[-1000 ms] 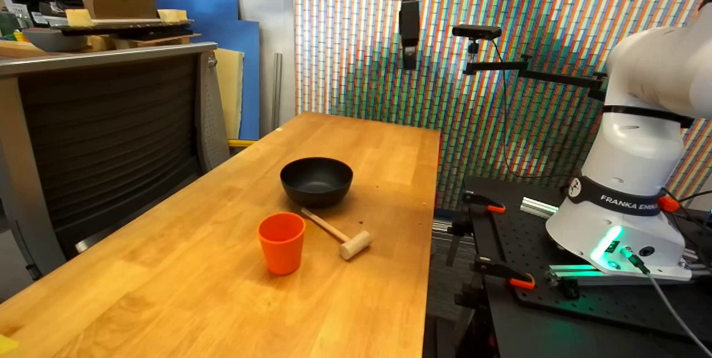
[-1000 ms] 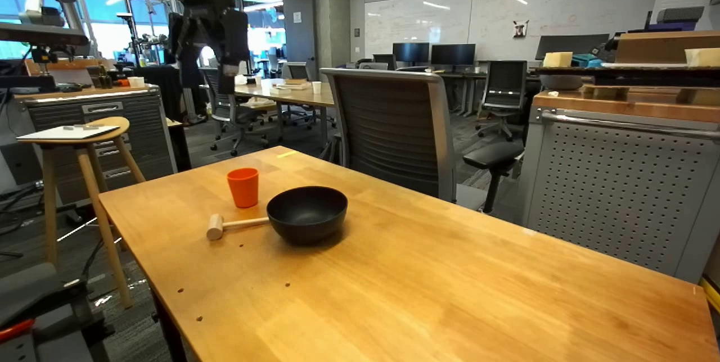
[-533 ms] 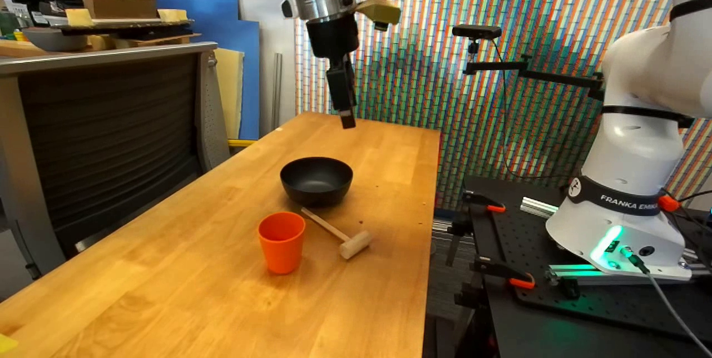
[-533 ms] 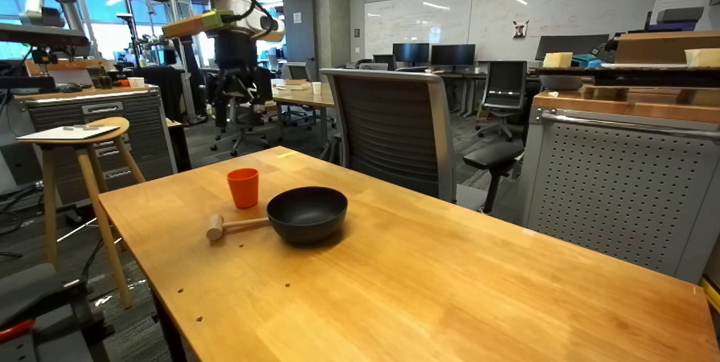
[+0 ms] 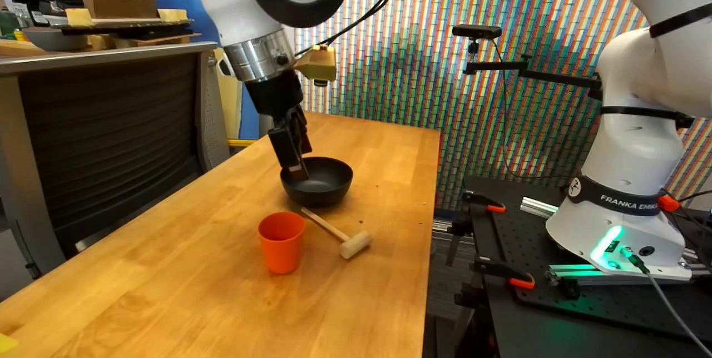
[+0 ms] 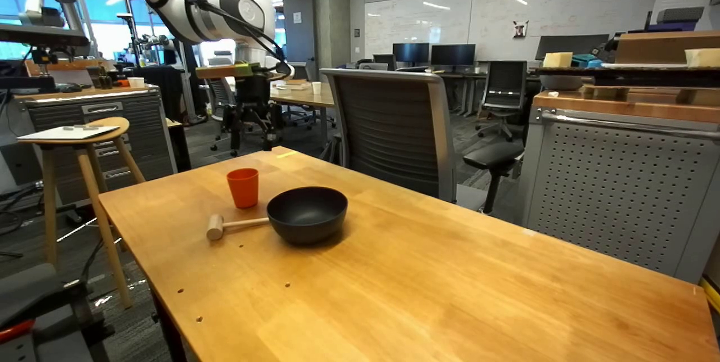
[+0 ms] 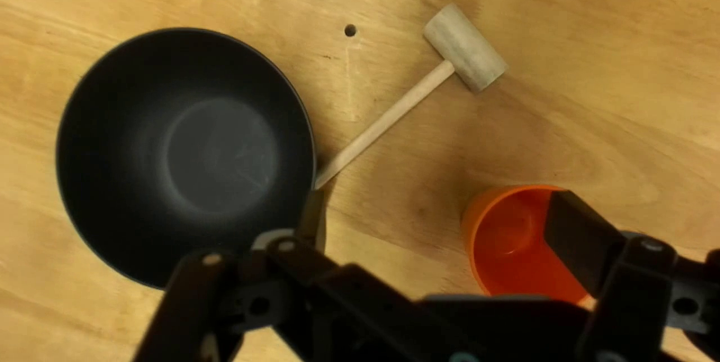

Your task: Put the orange cup in the black bowl

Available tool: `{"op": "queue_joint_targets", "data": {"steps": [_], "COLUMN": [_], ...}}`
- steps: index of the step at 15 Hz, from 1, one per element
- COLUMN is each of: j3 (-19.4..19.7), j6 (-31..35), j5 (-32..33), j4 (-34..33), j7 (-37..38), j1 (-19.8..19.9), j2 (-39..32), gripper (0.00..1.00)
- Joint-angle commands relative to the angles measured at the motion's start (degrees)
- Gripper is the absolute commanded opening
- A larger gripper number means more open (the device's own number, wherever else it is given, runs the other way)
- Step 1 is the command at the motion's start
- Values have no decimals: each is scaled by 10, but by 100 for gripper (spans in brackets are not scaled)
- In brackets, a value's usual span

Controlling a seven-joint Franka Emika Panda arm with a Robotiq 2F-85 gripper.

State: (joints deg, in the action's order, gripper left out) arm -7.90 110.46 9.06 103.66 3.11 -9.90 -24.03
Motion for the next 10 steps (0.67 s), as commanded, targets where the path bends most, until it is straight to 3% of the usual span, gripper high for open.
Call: {"op": "queue_joint_targets", "data": {"steps": [1, 9, 10], "j3": [0, -10, -10], "j6": [-24, -48, -42], "j5": [-16, -69, -76], "j4": [-92, -176, -179], "j7": [-18, -55, -56], "j1": [-10, -9, -7], "j2": [-81, -178, -184], "gripper": [100, 97, 74]}}
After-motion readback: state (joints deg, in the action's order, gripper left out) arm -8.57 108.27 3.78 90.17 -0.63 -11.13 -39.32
